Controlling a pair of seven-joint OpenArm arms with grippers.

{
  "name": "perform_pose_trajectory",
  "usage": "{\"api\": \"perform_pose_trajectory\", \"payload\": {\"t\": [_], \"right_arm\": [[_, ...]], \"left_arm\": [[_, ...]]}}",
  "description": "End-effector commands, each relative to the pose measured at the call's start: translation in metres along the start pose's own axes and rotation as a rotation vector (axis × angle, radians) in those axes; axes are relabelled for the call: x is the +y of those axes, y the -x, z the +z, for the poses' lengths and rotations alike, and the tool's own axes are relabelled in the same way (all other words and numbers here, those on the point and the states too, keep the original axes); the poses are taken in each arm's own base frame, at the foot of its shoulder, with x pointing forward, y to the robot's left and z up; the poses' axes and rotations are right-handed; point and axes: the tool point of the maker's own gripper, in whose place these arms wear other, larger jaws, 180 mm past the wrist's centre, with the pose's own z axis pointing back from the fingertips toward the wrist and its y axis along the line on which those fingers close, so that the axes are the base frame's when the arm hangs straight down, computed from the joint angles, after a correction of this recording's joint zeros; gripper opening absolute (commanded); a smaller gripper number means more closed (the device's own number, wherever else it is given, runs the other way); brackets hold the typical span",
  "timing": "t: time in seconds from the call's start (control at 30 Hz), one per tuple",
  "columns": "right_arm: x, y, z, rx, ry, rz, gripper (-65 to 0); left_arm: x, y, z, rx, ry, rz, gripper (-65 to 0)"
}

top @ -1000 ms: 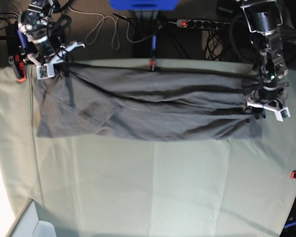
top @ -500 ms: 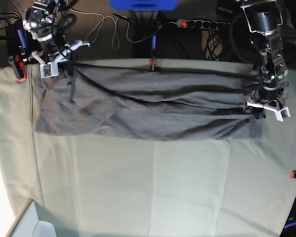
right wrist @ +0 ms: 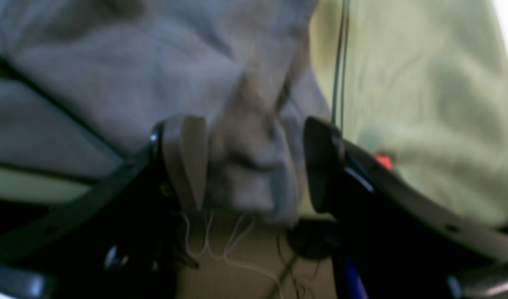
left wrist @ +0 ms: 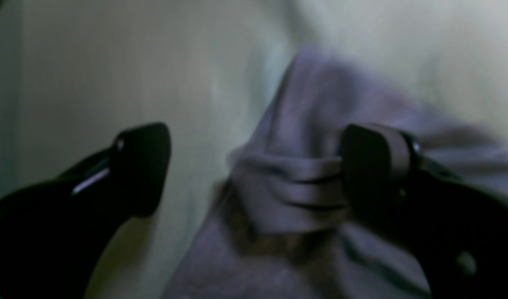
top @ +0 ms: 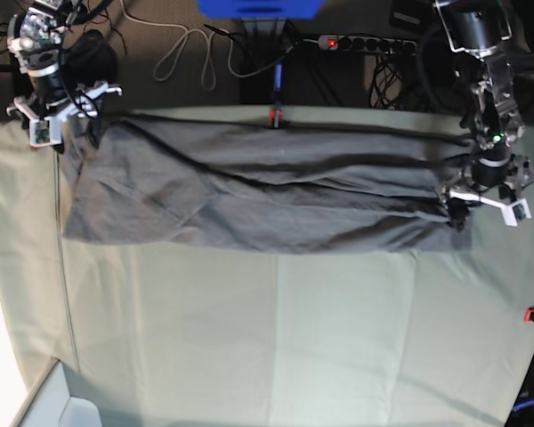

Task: Layout the t-shirt on the table in an organized manner, then fold the t-shirt properly
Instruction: 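Drag the strip end with the right gripper to tidy the folded shirt, then grasp the strip end with the left gripper and fold it toward the middle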

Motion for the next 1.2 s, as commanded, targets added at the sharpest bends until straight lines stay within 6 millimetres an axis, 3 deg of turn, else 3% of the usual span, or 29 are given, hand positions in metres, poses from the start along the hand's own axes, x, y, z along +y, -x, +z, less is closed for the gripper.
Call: {"api": "perform_pose_trajectory", "payload": {"t": [0.0,0.07,0.23,0.47,0.63,0.7,0.87,0.93,1.03,1.13,1.17], "right_arm": [[-0.001,-0.018,0.003,-0.060,-0.005,0.012,-27.6],[-0.001,-0.027,0.004,-0.082,-0.002,0.025,-27.6],[0.018,-0.039,-0.006,-0.116,-0.029,-0.006,-27.6],[0.044,-0.044,-0.014,-0.129,-0.098,-0.009,-27.6],[0.048,-0.046,-0.015,-0.133,-0.111,-0.007,-27.6],[0.048,-0.046,-0.015,-0.133,-0.111,-0.007,-27.6],[0.048,-0.046,-0.015,-0.133,-0.111,-0.007,-27.6],[0.048,-0.046,-0.015,-0.133,-0.111,-0.007,-27.6],[0.048,-0.046,-0.015,-0.133,-0.111,-0.007,-27.6],[0.049,-0.046,-0.015,-0.133,-0.113,-0.007,-27.6],[0.049,-0.046,-0.015,-0.134,-0.113,-0.008,-27.6]], "left_arm": [[-0.003,-0.018,0.002,-0.057,0.006,0.000,-1.4],[-0.009,-0.024,0.005,-0.078,0.016,0.005,-1.4],[-0.006,-0.008,0.009,-0.045,0.010,0.003,-1.4],[0.004,0.041,0.004,0.081,-0.018,0.023,-1.4],[0.007,0.055,0.004,0.116,-0.025,0.027,-2.2],[0.006,0.055,0.004,0.117,-0.023,0.025,-8.3],[0.002,0.049,0.000,0.104,-0.016,0.029,-39.1],[0.002,0.048,0.000,0.103,-0.016,0.029,-47.7],[0.000,0.043,0.000,0.089,-0.011,0.028,-56.8],[-0.005,0.023,0.003,0.037,0.004,0.020,-65.0],[-0.009,0.021,0.007,0.026,0.011,0.021,-65.0]]}}
